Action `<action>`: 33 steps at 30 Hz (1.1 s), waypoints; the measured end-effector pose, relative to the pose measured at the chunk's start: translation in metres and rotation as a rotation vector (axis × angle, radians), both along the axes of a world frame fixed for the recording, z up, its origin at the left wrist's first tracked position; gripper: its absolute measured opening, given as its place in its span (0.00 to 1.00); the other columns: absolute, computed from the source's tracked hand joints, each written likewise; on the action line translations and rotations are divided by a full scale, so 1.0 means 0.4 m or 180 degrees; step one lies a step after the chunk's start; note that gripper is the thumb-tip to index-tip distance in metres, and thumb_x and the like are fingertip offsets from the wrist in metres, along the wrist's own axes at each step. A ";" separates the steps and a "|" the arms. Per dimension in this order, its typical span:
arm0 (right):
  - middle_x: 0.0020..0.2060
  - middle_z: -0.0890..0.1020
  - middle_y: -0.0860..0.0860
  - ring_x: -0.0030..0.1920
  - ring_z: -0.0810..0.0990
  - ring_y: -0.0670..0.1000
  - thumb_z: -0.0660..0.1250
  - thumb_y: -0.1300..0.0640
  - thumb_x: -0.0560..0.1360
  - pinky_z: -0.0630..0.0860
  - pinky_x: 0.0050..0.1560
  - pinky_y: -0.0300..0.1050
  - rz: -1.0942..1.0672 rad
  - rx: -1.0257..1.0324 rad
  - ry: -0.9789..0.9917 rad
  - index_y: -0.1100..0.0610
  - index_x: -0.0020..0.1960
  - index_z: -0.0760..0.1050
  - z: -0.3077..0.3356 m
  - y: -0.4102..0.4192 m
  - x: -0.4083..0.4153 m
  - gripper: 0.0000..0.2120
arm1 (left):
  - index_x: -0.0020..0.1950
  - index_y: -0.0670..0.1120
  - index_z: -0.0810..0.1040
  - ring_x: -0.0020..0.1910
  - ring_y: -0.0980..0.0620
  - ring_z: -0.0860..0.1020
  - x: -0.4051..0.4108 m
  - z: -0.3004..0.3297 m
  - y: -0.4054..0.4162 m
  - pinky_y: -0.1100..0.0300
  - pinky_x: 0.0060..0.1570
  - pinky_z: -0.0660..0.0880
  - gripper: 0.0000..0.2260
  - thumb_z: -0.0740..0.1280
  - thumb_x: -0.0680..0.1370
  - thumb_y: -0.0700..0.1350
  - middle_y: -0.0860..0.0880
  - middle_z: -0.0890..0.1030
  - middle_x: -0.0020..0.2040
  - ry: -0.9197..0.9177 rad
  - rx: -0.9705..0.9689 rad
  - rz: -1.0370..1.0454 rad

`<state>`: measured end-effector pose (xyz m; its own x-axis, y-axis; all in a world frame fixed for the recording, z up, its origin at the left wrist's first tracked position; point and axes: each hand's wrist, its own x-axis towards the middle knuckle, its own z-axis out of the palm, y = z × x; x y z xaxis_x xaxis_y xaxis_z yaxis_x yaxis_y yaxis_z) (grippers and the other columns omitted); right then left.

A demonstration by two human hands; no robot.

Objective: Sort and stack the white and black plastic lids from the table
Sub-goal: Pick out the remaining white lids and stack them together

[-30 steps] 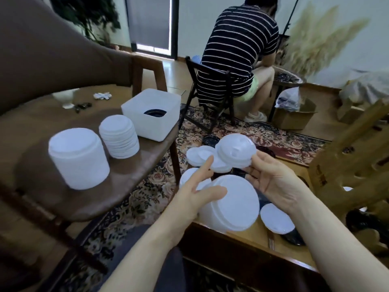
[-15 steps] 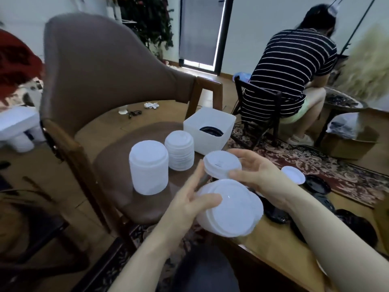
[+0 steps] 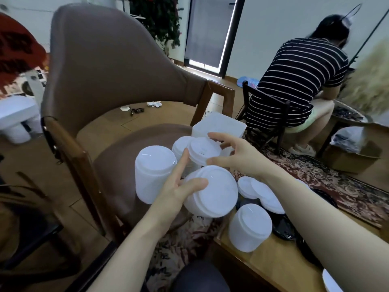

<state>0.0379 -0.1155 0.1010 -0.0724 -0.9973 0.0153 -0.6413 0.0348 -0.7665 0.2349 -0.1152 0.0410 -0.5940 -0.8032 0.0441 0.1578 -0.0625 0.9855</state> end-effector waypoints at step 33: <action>0.65 0.72 0.45 0.64 0.65 0.40 0.64 0.52 0.80 0.61 0.66 0.38 -0.0387 -0.0508 0.1044 0.46 0.72 0.70 -0.052 0.269 -0.263 0.20 | 0.68 0.57 0.76 0.60 0.61 0.77 -0.162 -0.049 0.131 0.62 0.55 0.74 0.31 0.71 0.65 0.55 0.57 0.78 0.66 -0.0195 0.0749 0.0080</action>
<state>-0.0674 -0.0078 0.0803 -0.1555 -0.9649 0.2117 -0.8519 0.0226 -0.5232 0.1699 -0.0626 0.0215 -0.5695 -0.8017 -0.1814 0.1025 -0.2882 0.9521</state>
